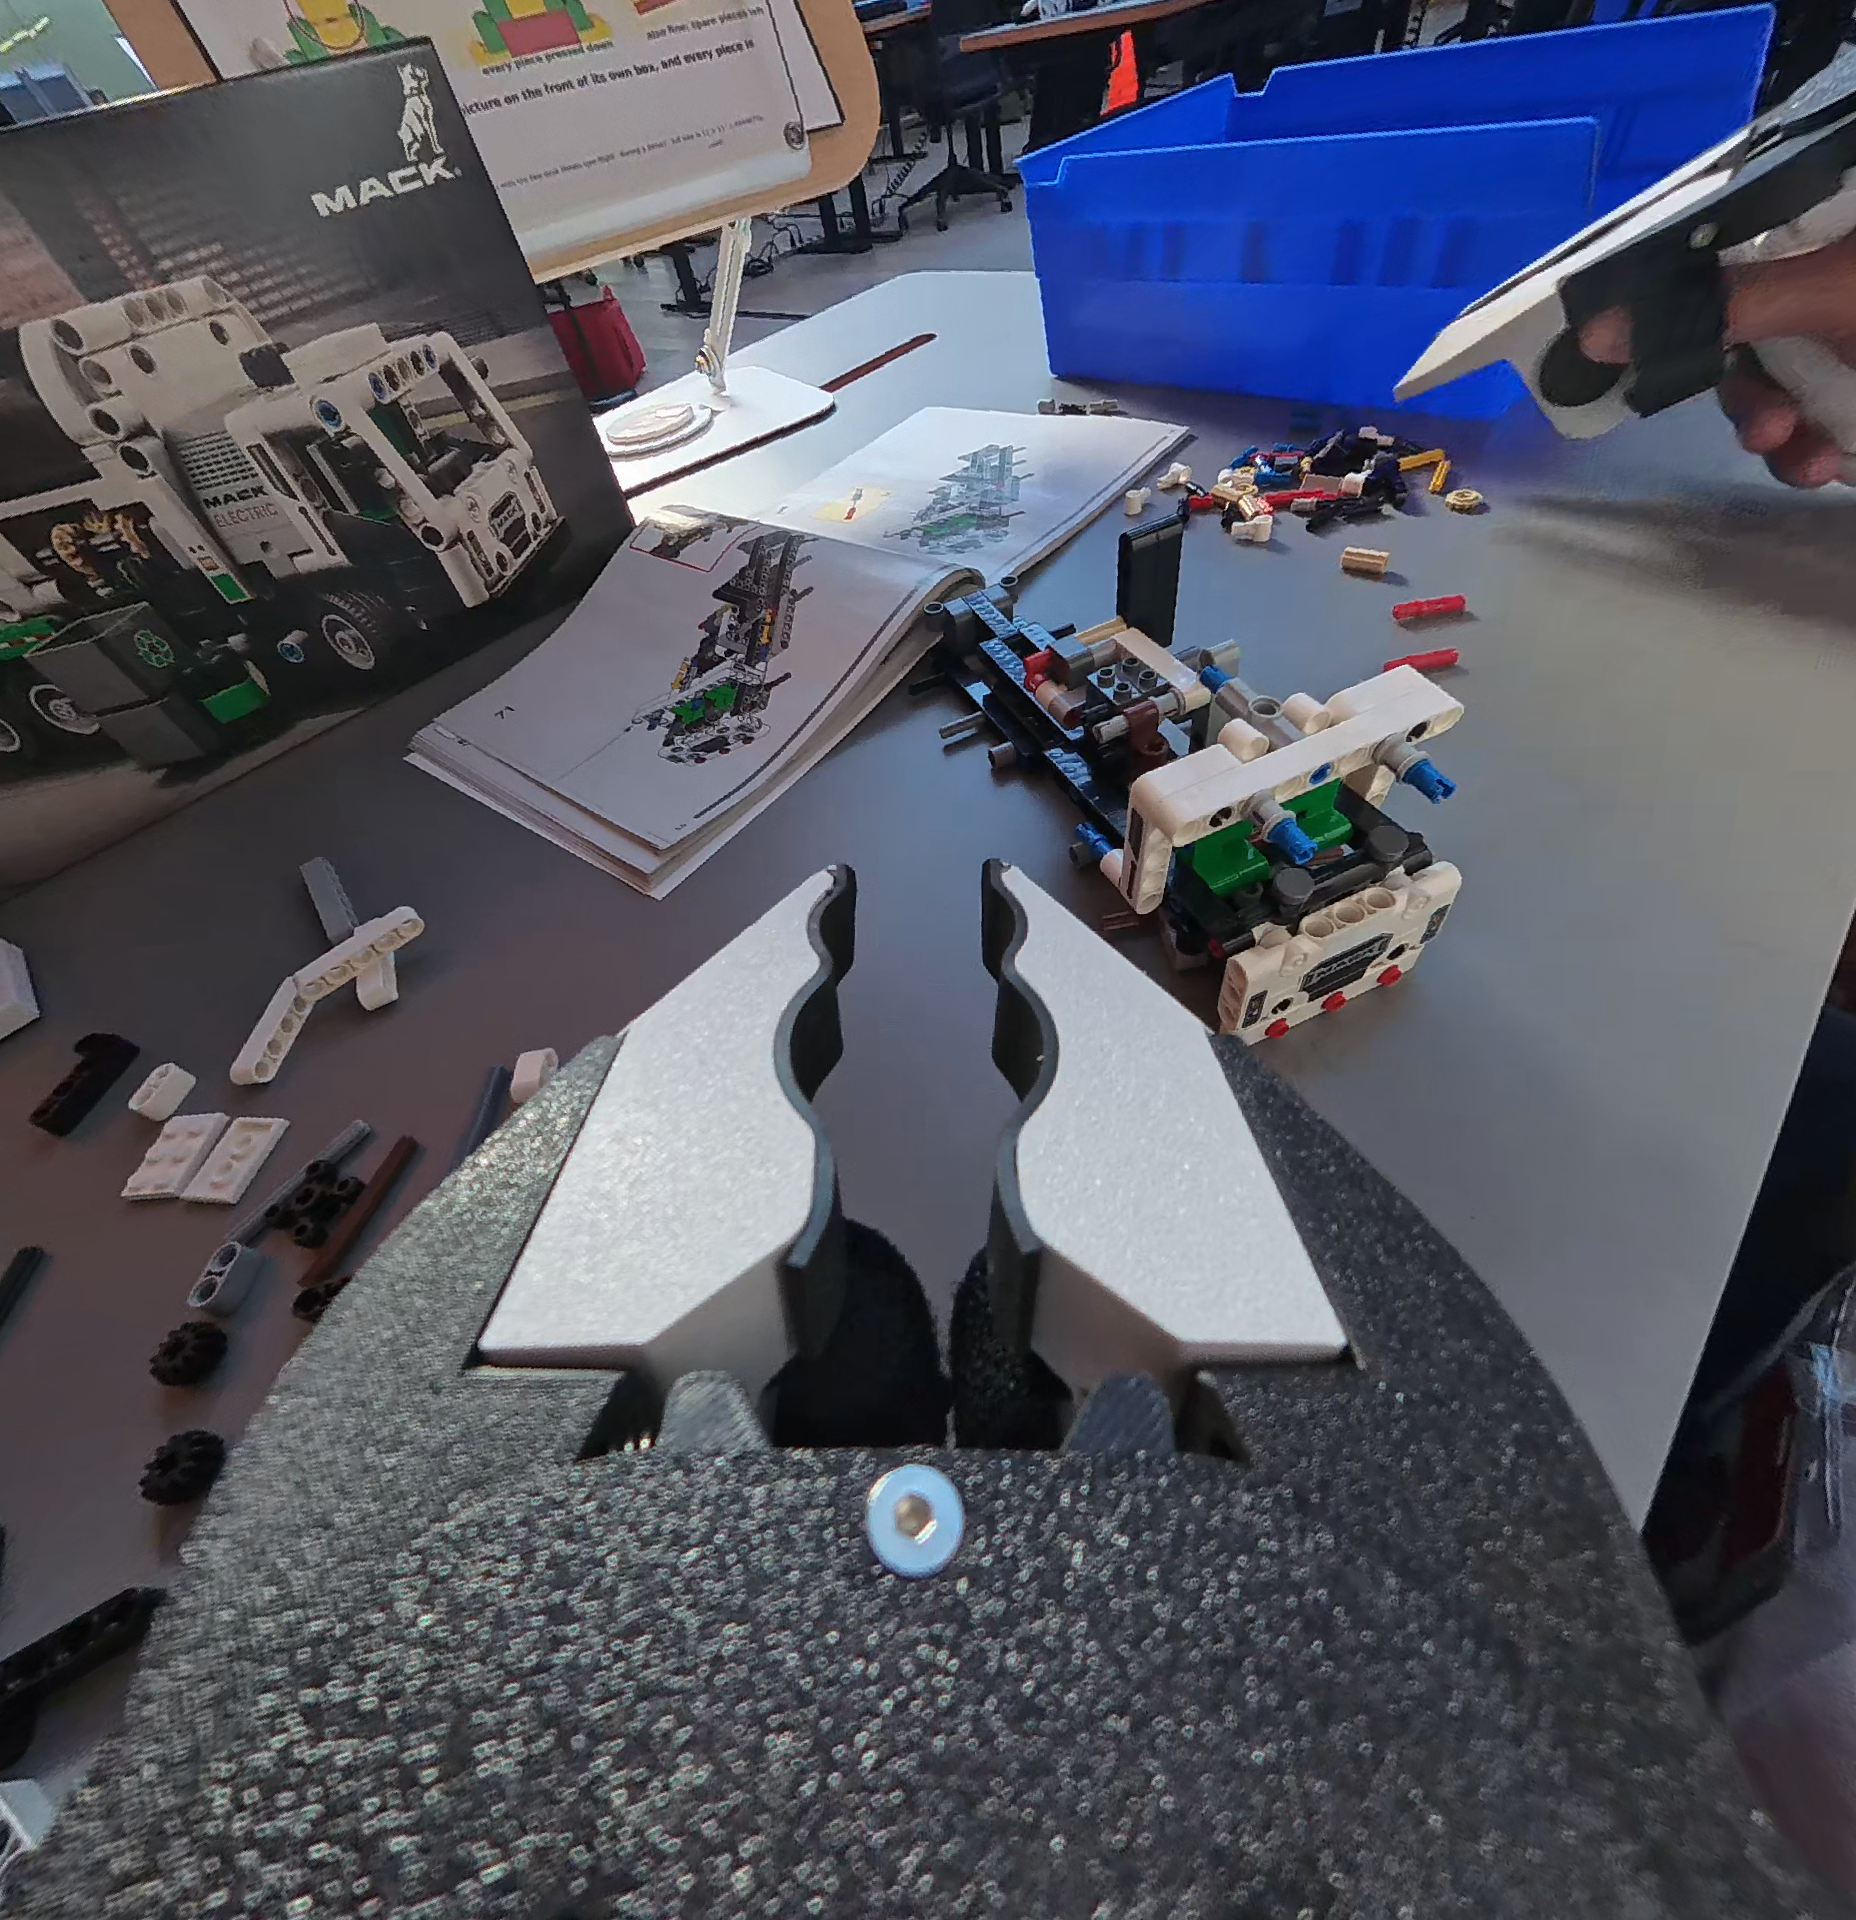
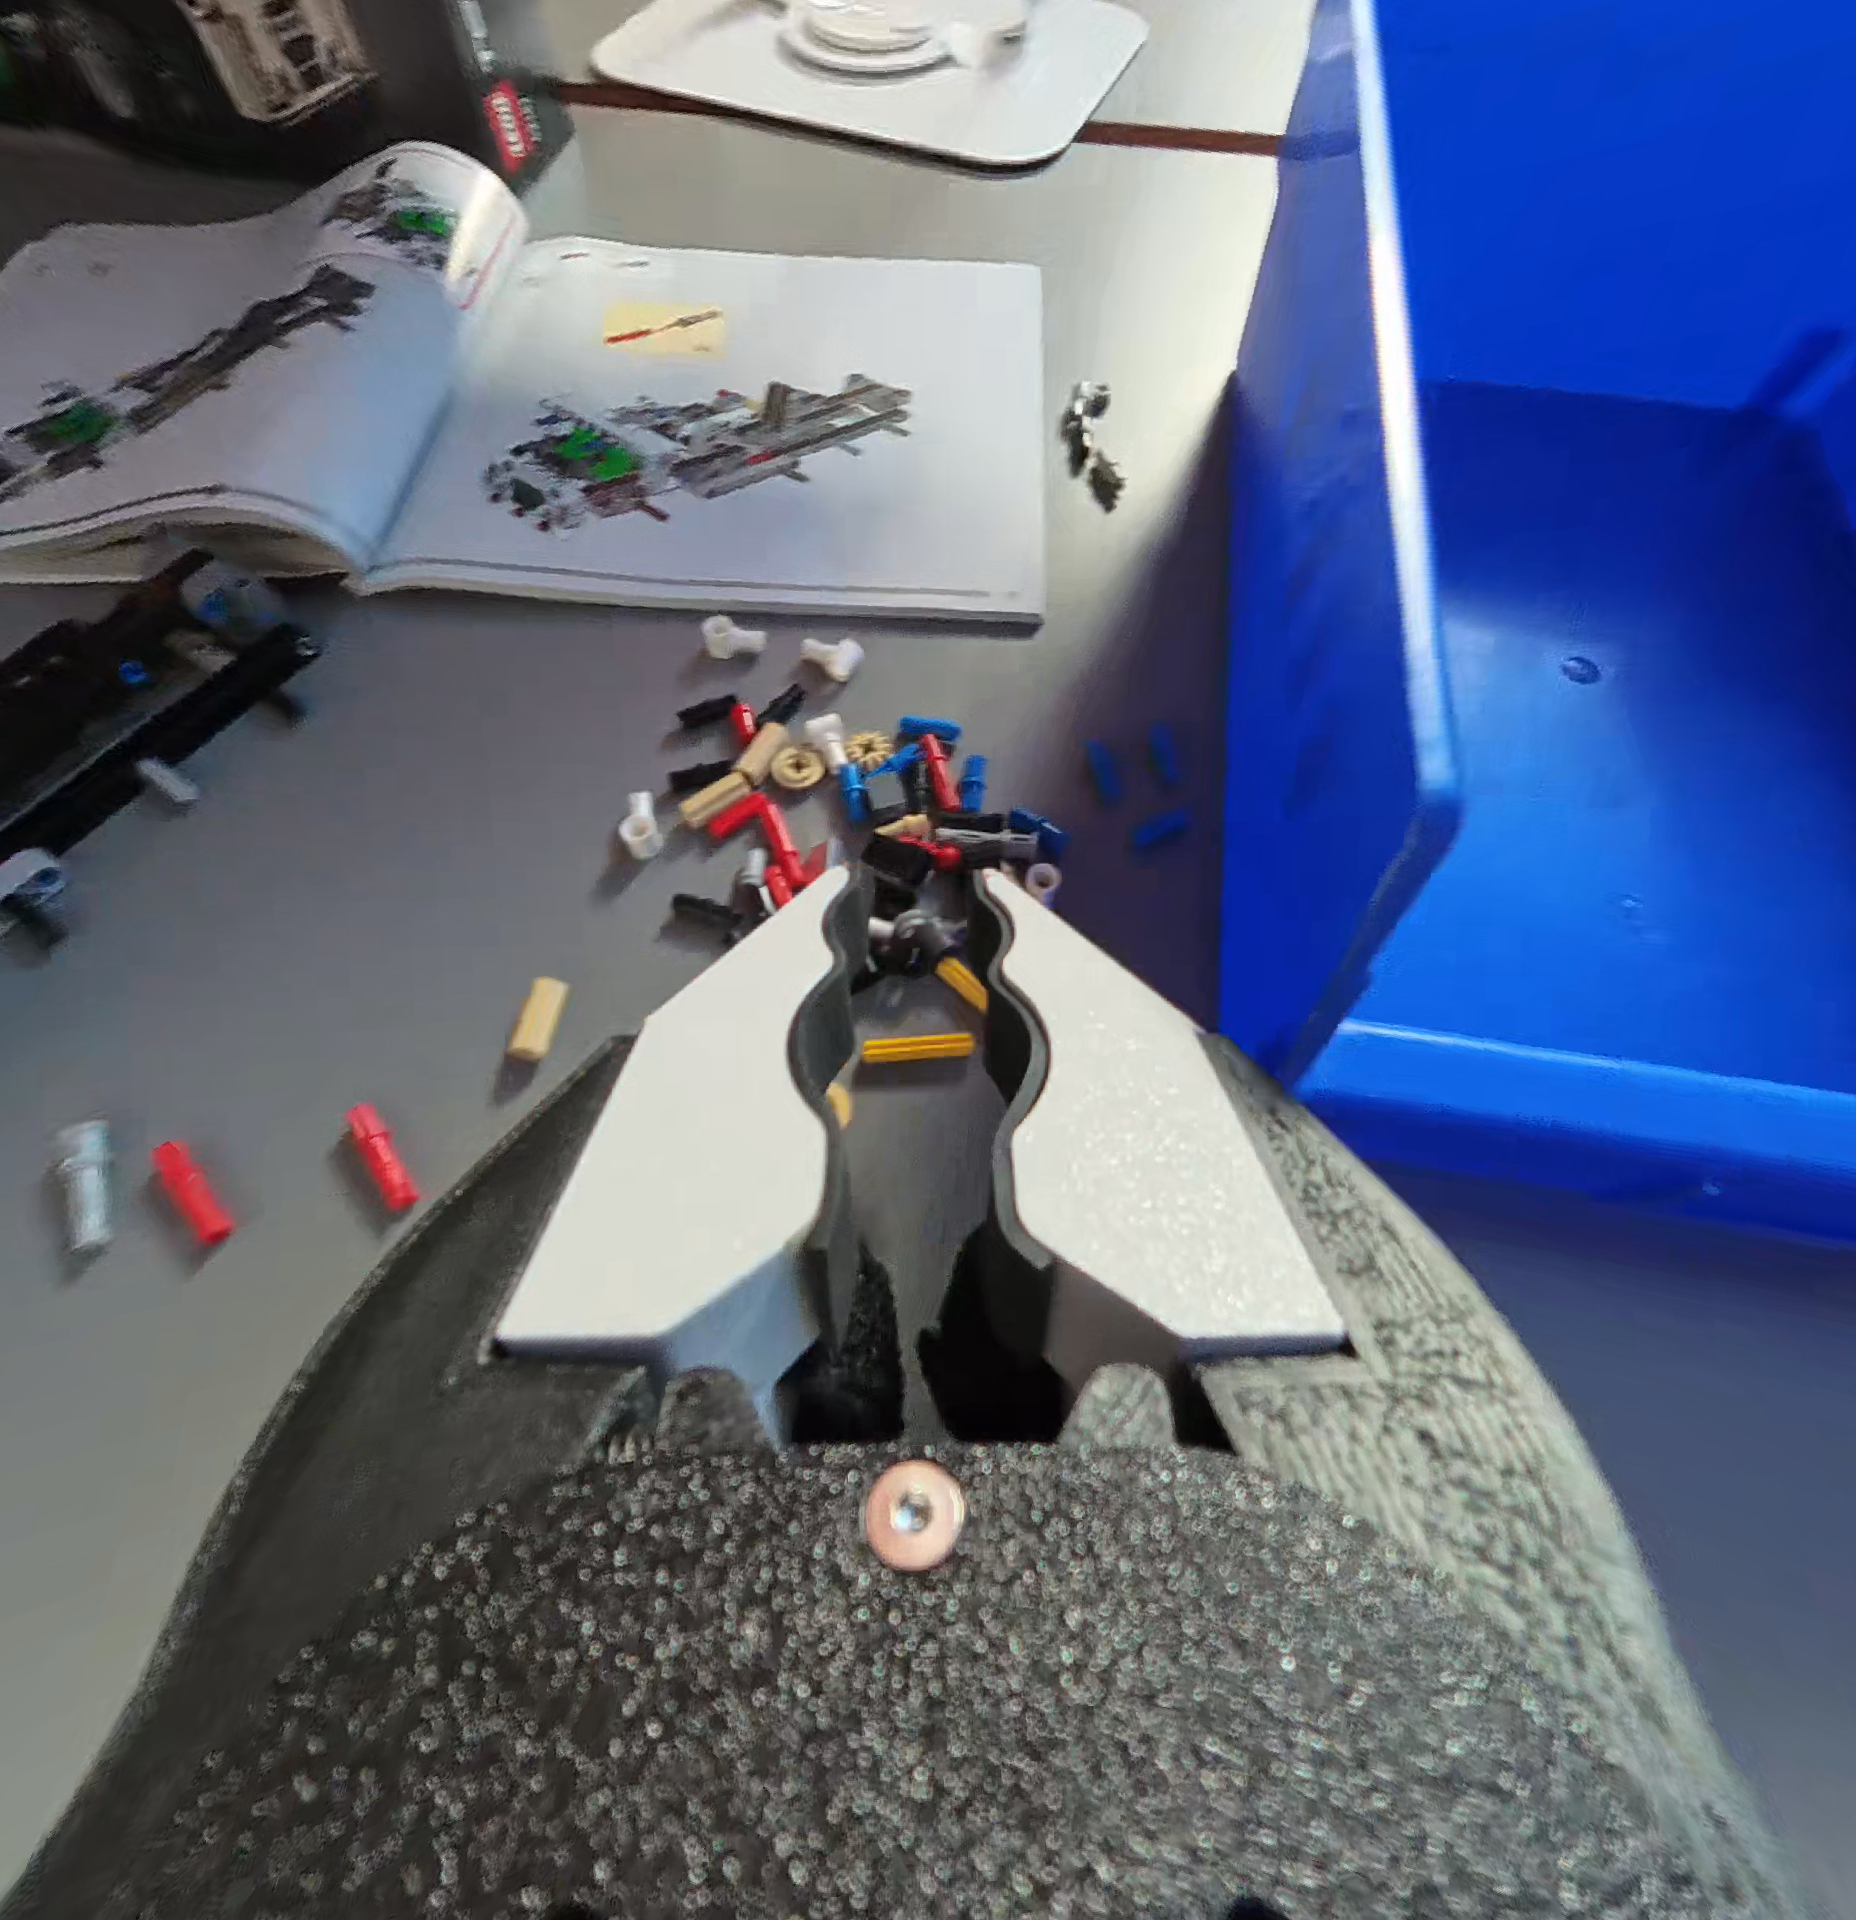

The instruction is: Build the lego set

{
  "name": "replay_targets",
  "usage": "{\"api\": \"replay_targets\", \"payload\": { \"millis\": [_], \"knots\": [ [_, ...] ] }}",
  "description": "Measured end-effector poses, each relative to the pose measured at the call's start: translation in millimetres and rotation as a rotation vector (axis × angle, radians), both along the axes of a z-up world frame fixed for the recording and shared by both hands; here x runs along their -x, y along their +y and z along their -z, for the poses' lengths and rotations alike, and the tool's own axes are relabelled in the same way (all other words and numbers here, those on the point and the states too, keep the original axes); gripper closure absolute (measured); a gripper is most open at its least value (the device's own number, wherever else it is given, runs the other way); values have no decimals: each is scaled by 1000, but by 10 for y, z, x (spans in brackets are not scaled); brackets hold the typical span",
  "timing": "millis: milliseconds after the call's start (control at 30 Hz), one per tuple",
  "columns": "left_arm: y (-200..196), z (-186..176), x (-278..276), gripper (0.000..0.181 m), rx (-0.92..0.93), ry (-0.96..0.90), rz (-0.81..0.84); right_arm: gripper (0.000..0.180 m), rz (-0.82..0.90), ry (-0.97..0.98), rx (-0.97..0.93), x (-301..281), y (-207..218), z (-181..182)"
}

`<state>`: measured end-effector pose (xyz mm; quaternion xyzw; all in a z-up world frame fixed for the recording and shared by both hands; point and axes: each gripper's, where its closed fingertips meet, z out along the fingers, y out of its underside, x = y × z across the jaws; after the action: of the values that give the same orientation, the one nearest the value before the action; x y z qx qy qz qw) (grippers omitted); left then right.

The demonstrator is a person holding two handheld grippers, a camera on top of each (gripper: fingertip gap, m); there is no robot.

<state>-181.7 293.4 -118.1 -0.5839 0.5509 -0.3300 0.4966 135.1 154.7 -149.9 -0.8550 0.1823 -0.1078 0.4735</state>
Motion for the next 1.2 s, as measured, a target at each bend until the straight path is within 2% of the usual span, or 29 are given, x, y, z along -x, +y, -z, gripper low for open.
{"api": "replay_targets", "payload": {
  "millis": [167, 233, 333, 433, 633, 800, 1200],
  "knots": [
    [7, -17, 8, 159, 7, -11, -2, 160, -19, -23, -4, 43, 317, 58],
    [6, -17, 9, 159, 13, -12, 1, 161, -34, -66, 53, 53, 465, 85],
    [4, -38, 19, 159, 9, -26, 0, 160, -70, -28, 147, 15, 591, 229],
    [20, -46, 28, 159, 12, -32, -9, 159, -72, -6, 204, -41, 472, 294],
    [32, -58, 36, 159, 44, -44, -2, 160, -18, -74, 183, 13, 24, 109],
    [28, -58, 34, 160, 65, -47, 11, 160, 26, -71, 186, 14, -220, 131],
    [21, -47, 27, 160, 52, -38, 10, 160, -13, -14, 166, 132, -190, 222]
  ]
}}
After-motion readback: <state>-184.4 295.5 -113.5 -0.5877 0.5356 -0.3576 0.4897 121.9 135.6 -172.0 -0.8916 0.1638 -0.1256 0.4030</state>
